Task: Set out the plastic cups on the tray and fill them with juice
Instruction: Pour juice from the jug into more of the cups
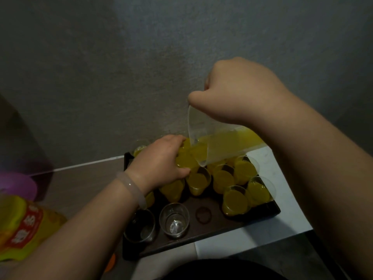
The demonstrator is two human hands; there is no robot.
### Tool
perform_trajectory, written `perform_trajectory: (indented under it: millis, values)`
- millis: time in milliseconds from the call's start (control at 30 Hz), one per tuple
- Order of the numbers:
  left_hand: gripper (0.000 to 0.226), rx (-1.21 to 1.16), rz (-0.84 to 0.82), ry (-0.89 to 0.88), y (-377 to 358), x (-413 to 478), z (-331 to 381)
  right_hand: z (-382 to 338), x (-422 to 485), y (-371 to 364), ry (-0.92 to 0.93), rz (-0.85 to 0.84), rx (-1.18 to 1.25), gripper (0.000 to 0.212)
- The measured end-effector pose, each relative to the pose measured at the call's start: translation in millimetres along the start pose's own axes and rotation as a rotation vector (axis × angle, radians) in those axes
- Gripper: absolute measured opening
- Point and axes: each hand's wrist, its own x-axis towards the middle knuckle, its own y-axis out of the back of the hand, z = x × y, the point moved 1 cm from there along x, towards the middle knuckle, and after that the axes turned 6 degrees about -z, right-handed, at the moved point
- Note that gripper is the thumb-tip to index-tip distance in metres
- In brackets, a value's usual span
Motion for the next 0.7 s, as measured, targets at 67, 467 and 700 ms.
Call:
perform_trajectory:
  millis: [67,467,700]
  values:
    - [0.073,-0.006,0.006,0.004,1.0,-1.2,1.1,-0.1,-0.9,0.8,0.005,-0.007,-0.004,0.041]
    - [0.075,-0.003,0.019,0.005,1.4,-3.2,5.6,-1.3,-7.1,4.7,0.018,-0.001,-0.02,0.042]
    - [0.074,-0.002,0.021,0.006,2.2,-3.6,6.5,0.7,-7.7,4.7,0.016,0.007,-0.024,0.042]
